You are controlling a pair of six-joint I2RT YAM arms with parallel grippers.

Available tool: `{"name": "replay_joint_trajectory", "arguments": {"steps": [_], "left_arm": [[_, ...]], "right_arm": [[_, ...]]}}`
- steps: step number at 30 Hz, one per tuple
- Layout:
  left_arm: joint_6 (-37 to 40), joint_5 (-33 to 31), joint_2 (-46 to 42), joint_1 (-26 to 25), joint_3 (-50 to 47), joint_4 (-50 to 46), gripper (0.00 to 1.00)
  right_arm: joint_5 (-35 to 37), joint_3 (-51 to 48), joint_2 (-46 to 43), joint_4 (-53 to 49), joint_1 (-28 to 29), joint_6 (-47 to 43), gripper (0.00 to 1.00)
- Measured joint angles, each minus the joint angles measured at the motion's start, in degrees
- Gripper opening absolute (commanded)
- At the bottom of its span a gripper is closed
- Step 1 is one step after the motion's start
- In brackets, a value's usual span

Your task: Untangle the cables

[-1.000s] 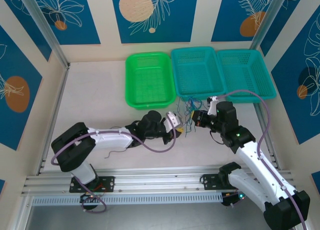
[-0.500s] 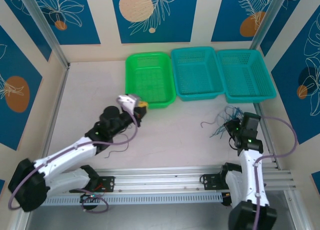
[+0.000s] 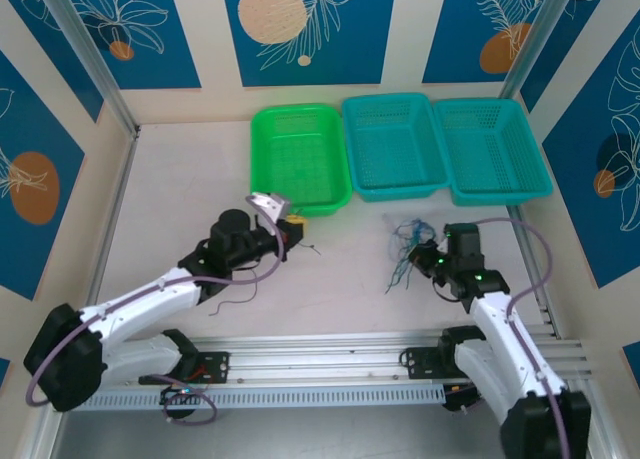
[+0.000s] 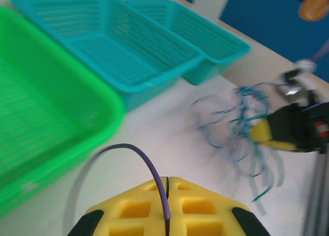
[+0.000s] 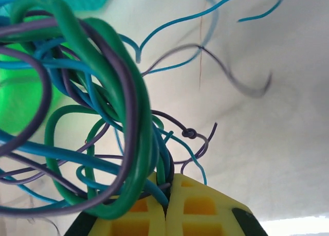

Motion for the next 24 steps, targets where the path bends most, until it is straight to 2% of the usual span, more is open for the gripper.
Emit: {"name": "replay_joint_trajectory", "arguments": {"steps": [2, 4, 7, 12, 17, 20, 24], "left_arm": [[0.7, 0.4, 3.3, -3.6, 2.4, 1.4, 0.0], [1.9, 0.5, 7.1, -6.9, 4.9, 3.1, 0.0], [3.5, -0.8, 11.3, -9.8, 6.4, 4.5, 0.0], [4.7, -2.6, 13.0, -10.6, 6.3, 4.2, 0.0], [4.9, -4.9, 10.2, -10.6, 6.4, 1.2, 0.0], [4.8, -6.3, 7.4, -10.5, 7.7, -2.0, 0.0], [4.4, -7.1, 4.7, -10.1, 11.8, -4.9, 0.0]], "right_arm": [[2.1, -1.0, 3.3, 0.0, 3.5, 1.0, 0.29], [4.0, -1.2, 6.4, -0.8, 4.8, 2.2, 0.52], [6.8, 0.3, 7.8, -3.7, 5.0, 2.4, 0.66], [6.9, 7.0, 2.6, -6.2, 5.1, -1.4, 0.76], [0.0, 9.3, -5.4, -0.6, 8.4, -7.3, 0.77], [-4.4, 9.2, -5.4, 4.9, 14.7, -12.0, 0.77], [-6.5, 6.3, -2.5, 17.9, 27.6, -17.8, 0.78]]}}
